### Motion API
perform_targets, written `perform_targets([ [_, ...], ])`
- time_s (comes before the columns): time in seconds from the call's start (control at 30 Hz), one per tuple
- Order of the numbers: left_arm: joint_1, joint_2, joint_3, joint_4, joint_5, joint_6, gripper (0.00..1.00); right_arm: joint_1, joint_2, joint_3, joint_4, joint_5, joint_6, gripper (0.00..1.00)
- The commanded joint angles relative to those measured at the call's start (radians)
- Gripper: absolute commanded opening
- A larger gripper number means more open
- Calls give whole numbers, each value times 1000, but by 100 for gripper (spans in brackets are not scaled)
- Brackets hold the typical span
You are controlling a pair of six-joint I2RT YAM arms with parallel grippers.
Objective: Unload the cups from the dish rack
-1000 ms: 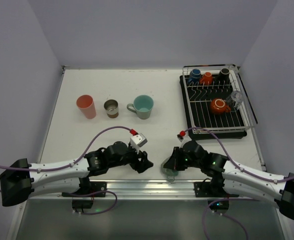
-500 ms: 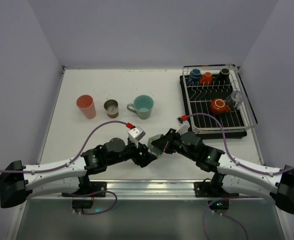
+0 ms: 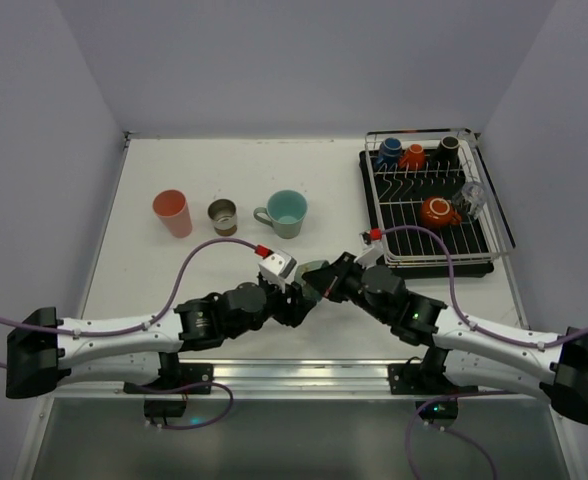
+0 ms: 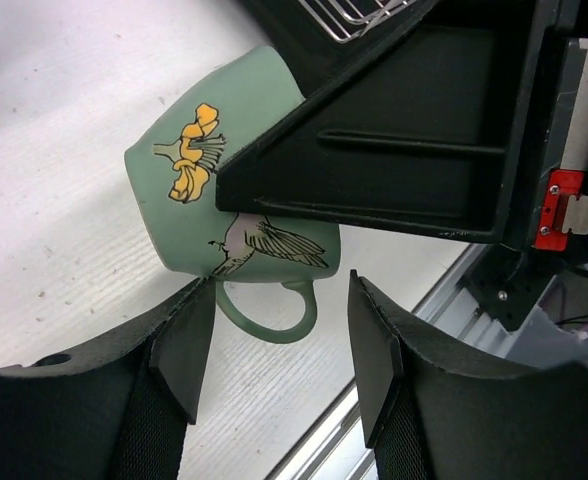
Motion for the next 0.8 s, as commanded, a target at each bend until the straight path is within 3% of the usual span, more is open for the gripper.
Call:
perform_targets([
  [0.0, -60, 15, 57, -19, -196, -10, 60, 10, -37, 35, 129, 84, 24, 0],
  [0.2, -63, -39, 11, -39, -233, -61, 61, 8, -95, 18, 97, 118, 19, 0],
  [0.4, -110, 27, 52, -36, -182, 19, 66, 10, -66, 78, 14, 126, 1, 0],
  [0.67, -170, 101, 147, -57, -438, 25, 80, 59, 32, 127, 26, 141, 45, 0],
  [0.77, -170, 124, 155, -95, -520, -28, 77, 86, 49, 137, 51, 138, 64, 0],
])
